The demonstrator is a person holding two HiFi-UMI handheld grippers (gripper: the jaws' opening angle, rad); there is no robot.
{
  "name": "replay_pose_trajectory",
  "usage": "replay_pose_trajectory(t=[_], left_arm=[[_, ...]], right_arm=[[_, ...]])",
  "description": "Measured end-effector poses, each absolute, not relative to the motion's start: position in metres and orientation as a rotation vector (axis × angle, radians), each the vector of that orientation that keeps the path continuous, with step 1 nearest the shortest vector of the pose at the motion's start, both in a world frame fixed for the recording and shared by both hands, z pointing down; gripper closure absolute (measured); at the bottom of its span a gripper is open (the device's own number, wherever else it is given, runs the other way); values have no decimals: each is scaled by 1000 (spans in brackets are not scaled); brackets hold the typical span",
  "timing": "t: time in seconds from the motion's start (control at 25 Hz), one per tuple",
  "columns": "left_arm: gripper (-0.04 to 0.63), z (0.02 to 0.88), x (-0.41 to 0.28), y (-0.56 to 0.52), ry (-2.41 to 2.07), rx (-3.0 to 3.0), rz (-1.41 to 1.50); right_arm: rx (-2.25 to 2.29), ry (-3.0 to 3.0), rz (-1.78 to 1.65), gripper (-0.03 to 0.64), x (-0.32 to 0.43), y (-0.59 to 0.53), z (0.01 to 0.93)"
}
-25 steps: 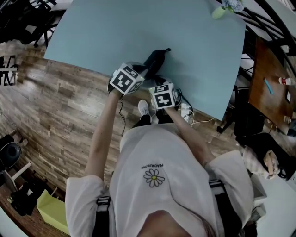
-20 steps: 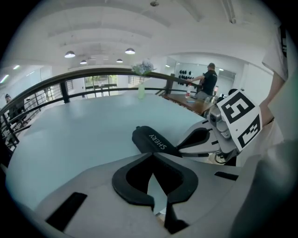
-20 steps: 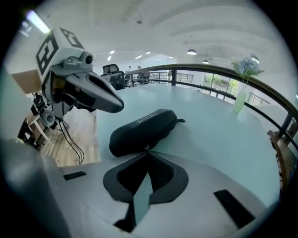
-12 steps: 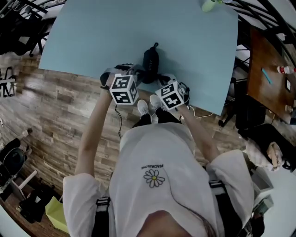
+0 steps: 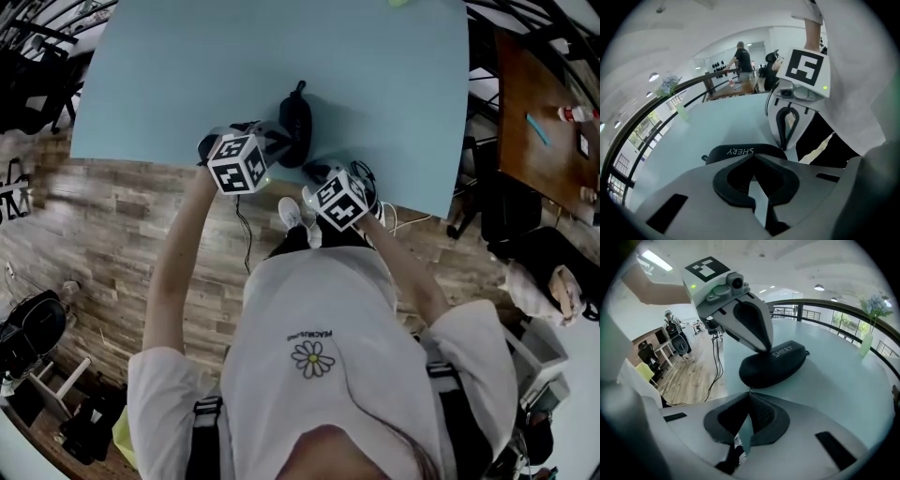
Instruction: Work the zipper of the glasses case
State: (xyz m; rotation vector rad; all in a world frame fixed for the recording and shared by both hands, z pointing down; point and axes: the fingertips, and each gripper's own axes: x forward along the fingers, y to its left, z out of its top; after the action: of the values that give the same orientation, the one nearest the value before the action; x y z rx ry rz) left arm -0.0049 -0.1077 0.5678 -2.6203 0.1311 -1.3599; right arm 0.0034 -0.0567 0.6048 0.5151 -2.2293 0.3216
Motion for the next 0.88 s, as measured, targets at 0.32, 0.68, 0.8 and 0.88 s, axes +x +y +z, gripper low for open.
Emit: replay_pose_trajectory(t=[0.32, 0.68, 0.8, 0.88], left_arm=[[580, 560, 4, -116, 248, -2677, -1288], [580, 562, 68, -134, 210, -2621, -1290], [580, 564, 72, -138, 211, -2650, -1332], [580, 563, 73, -138, 221, -2671, -1321]], right_arm=[[557, -2158, 225, 609, 18, -54, 604], [798, -1984, 167, 609, 114, -92, 611], [801, -1998, 177, 609, 115, -92, 611], [797, -2010, 188, 609, 116, -92, 610]])
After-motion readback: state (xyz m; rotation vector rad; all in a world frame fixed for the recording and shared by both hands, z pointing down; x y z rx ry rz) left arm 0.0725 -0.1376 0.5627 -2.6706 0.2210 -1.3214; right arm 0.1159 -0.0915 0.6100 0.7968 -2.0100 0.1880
